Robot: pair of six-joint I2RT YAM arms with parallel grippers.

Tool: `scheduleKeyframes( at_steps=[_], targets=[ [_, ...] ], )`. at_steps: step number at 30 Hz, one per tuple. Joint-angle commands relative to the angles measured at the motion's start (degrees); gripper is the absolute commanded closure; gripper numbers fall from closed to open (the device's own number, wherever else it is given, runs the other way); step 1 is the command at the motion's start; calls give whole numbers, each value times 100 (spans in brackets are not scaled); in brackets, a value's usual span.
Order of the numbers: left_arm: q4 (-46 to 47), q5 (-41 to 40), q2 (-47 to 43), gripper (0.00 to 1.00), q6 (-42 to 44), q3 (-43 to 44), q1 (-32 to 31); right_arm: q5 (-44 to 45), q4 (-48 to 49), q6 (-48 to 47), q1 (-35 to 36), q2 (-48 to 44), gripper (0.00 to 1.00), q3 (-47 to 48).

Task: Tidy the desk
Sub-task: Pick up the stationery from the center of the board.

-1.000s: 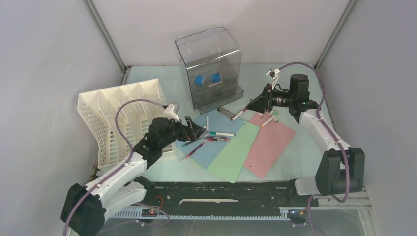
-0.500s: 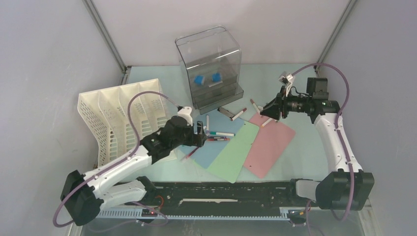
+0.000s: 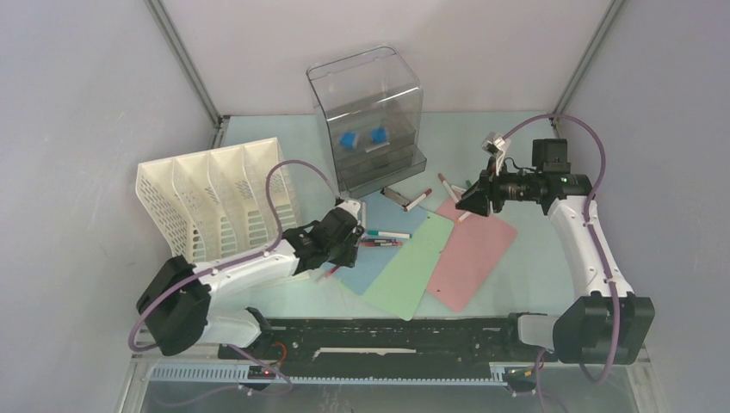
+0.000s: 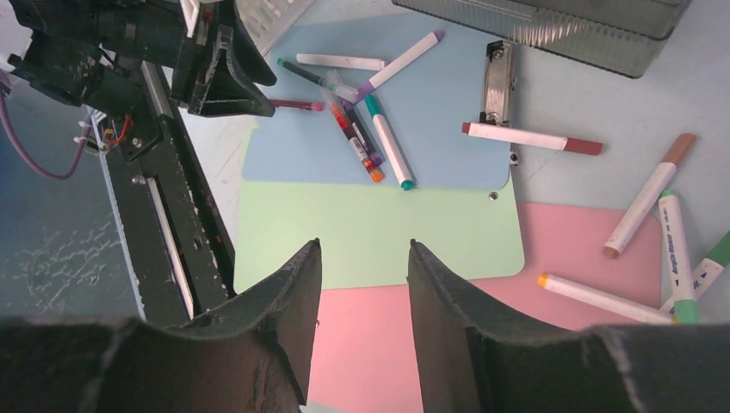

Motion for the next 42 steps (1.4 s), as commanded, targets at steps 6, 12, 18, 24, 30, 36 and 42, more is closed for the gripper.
scheduleKeyframes(
  at_steps=[6,12,18,24,30,36,42],
  targets=[
    [13,-140,769,57,240,351,-46,330,-71,-282,372,102,51,157],
    [-126,-306,1011,60,244,445,-62,364,-91,-333,434,142,51,154],
    [-186,-415,1177,61,243,477,-85,354,-102,-353,455,153,50,151],
    [-360,-558,1413,64,201,566,-94,354,-119,-364,471,181,51,158],
    [-372,-520,1550,76,144,601,-131,400,-128,-400,568,218,51,151],
    [-375,-558,1532,95,88,638,-275,438,-134,-435,636,218,51,157],
    [-254,-548,1185,100,117,585,-430,333,-216,-530,721,237,51,158]
  ],
)
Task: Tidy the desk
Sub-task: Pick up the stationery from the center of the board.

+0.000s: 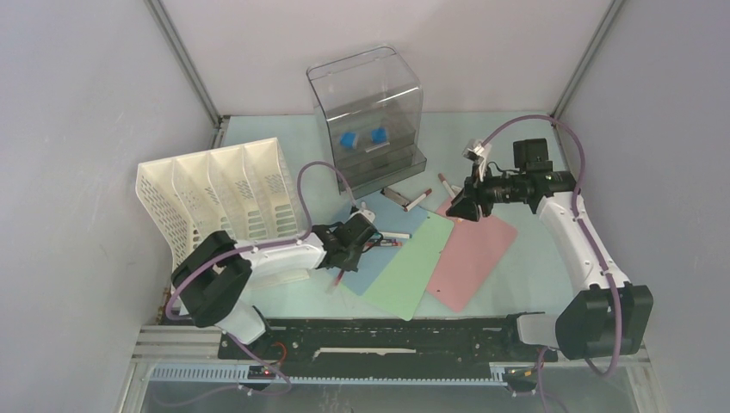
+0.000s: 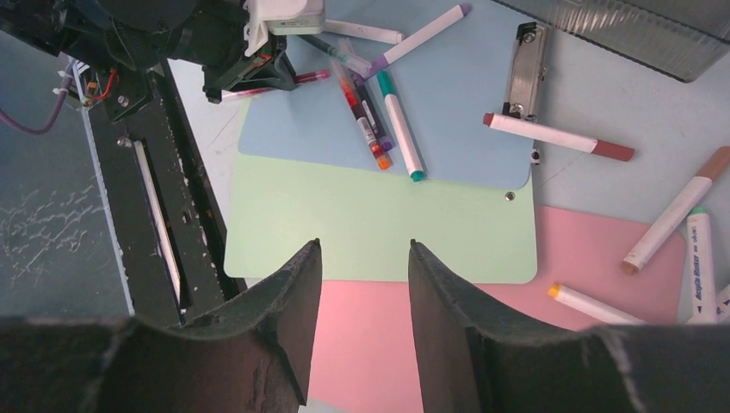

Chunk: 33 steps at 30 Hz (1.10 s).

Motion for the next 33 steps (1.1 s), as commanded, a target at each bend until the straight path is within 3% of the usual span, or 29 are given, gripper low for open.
scheduleKeyframes(
  at_steps=[1,11,23,26,33],
  targets=[
    [128,10,-382,100,27,76,-146,-142,-156,-217,125,20,51,155],
    [1145,389,-1679,100,118,-481,-179,-456,-323,-485,498,89,51,152],
    [4480,633,-3397,100,-35,-1790,-177,-1227,-375,-587,878,189,50,149],
    [5330,451,-3535,100,-181,-2044,-179,-1416,-118,-338,943,154,50,28],
    [6219,323,-3345,100,-679,-2093,-179,-1723,1091,842,1055,18,49,-350]
  ],
)
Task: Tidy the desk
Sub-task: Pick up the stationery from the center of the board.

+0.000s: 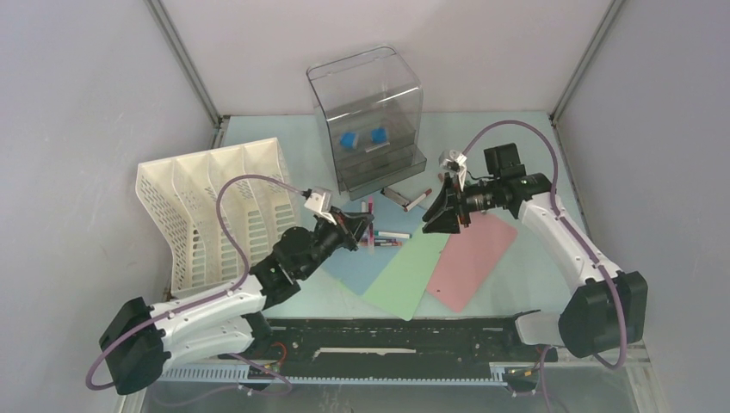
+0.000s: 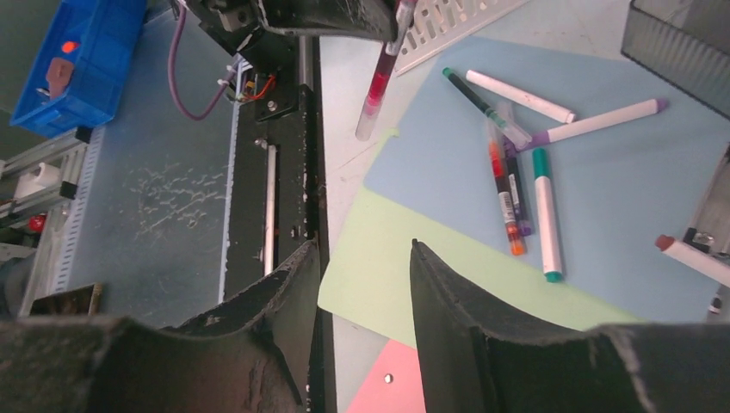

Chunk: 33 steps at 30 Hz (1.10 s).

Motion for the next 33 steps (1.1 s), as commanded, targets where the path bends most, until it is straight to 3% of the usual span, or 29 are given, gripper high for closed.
scheduleKeyframes(
  at_steps=[1,11,19,33],
  targets=[
    [1181,-140,147,100,-522,20,-24,-358,1115,1056,106,-175,49,-271],
    [2074,-145,734,100,-1372,121,-44,-204,3585,3365,257,-328,49,-1088],
    [2508,-58,1156,100,-1585,289,-162,169,3886,3967,424,-132,49,-1107],
    [2753,115,1579,100,-1624,492,-304,337,3965,4072,771,47,50,-1109]
  ],
)
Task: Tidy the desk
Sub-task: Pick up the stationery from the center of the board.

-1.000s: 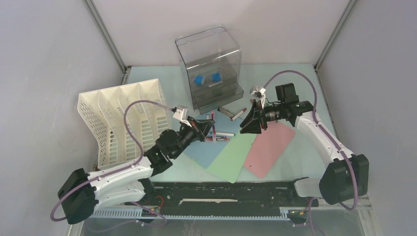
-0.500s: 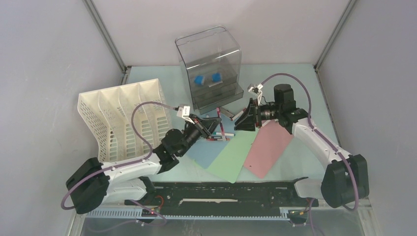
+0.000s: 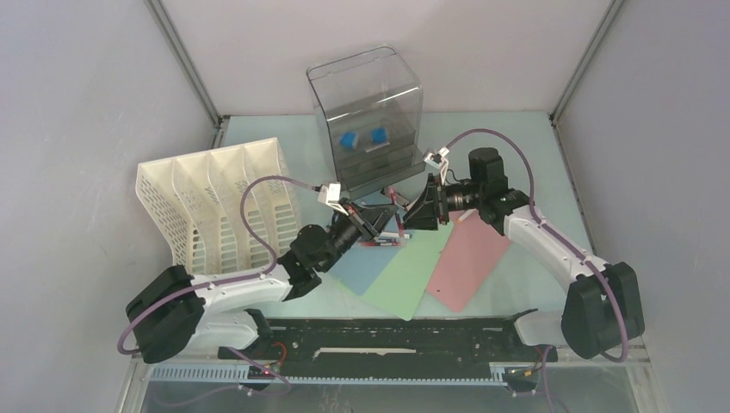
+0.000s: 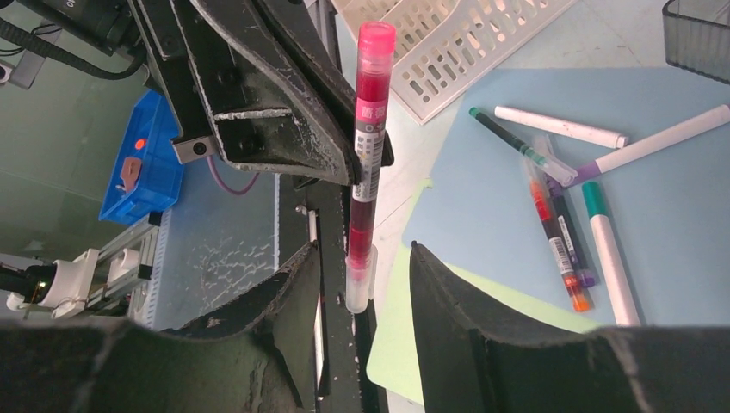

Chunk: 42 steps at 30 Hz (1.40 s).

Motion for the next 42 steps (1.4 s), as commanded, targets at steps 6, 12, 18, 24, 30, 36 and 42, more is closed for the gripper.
scheduleKeyframes(
  at_steps=[6,12,18,24,30,36,42],
  targets=[
    [312,91,155,100,96,349,-126,-13,291,242,222,145,52,7],
    [312,89,204,99,189,388,-170,-27,398,372,356,249,63,12],
    [312,95,162,96,333,344,-181,-22,430,322,360,257,91,10],
    [55,-37,-122,70,696,269,-181,120,269,46,366,177,100,12],
    [-208,-59,-613,32,1319,45,-177,234,-82,-471,405,114,100,92],
    [-496,-307,-1294,2,2018,-278,-164,335,-883,-1342,414,107,100,340],
    [-1163,-491,-1776,0,2407,-436,-50,541,-1913,-2488,414,74,99,652]
  ],
)
